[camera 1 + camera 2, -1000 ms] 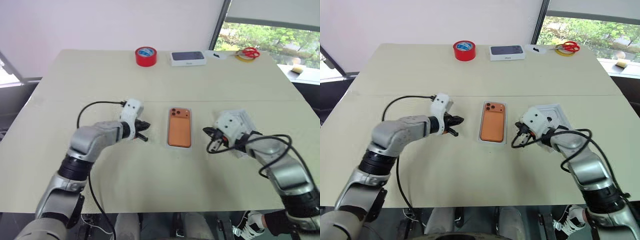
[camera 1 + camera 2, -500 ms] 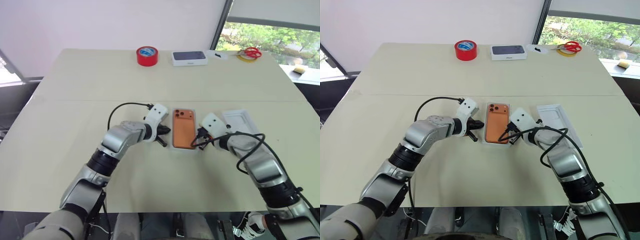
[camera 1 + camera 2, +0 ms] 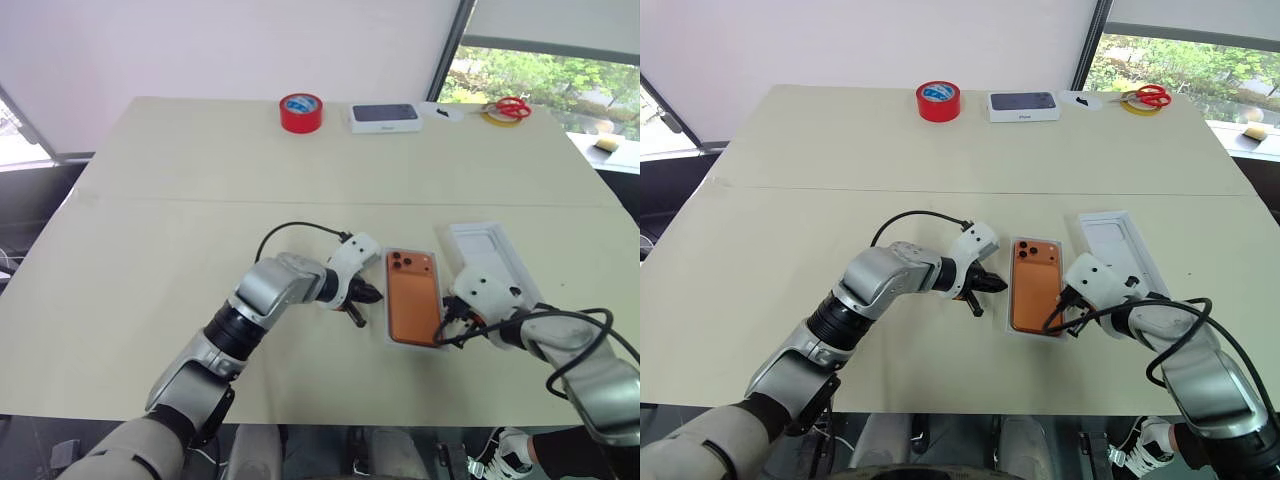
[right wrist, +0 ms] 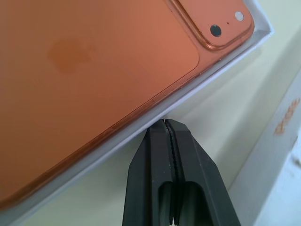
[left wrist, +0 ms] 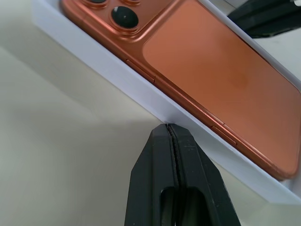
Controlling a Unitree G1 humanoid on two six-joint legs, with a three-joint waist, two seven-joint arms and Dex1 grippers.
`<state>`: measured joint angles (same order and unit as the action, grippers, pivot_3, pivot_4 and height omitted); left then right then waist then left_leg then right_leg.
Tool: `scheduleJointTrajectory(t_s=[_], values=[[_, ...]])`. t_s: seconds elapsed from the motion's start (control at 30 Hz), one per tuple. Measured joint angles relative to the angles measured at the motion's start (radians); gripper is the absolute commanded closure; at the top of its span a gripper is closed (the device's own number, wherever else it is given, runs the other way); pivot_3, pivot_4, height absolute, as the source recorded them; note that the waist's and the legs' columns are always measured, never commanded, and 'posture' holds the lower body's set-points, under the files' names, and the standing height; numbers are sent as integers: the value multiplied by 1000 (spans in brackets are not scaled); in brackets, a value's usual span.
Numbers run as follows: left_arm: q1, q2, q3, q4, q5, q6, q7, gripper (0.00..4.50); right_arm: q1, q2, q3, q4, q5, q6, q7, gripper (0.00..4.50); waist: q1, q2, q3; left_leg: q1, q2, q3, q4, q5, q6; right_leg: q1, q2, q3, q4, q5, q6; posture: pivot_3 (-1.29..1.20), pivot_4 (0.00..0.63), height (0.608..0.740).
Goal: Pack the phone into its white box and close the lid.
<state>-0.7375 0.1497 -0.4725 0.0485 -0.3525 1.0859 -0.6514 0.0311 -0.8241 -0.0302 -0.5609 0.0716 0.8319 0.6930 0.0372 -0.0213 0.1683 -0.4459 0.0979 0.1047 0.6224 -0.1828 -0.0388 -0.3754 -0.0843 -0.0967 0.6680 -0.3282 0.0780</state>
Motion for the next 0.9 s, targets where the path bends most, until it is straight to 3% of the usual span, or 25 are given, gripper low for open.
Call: scheduleJointTrajectory(t_s=[0.47,0.57,0.7,0.8,0.9], values=[[23,23,-11,-40,-5,4,-39,4475,33,-68,-104,9,40,-58,65,4500,1,0,0,0,0,0,0,0,0,0,0,0,0,0,0,0,150,730],[29,54,17,-55,-9,2,-40,4500,36,-90,-171,16,88,-48,109,3629,-1,0,0,0,0,0,0,0,0,0,0,0,0,0,0,0,150,730],[43,119,69,-104,-16,-29,-62,4500,2,-118,-222,49,127,-4,133,1666,-2,0,0,1,1,0,0,0,0,0,1,0,0,0,0,0,150,730],[80,143,116,-117,-15,-134,-71,4500,-127,-116,-210,145,135,109,92,1666,-4,1,0,1,1,0,1,0,0,1,0,0,0,0,0,0,150,730],[155,148,166,-144,-2,-357,-100,4500,-262,-99,-176,232,150,241,50,1666,-2,1,0,1,1,1,1,0,0,0,0,0,0,0,0,0,150,730]])
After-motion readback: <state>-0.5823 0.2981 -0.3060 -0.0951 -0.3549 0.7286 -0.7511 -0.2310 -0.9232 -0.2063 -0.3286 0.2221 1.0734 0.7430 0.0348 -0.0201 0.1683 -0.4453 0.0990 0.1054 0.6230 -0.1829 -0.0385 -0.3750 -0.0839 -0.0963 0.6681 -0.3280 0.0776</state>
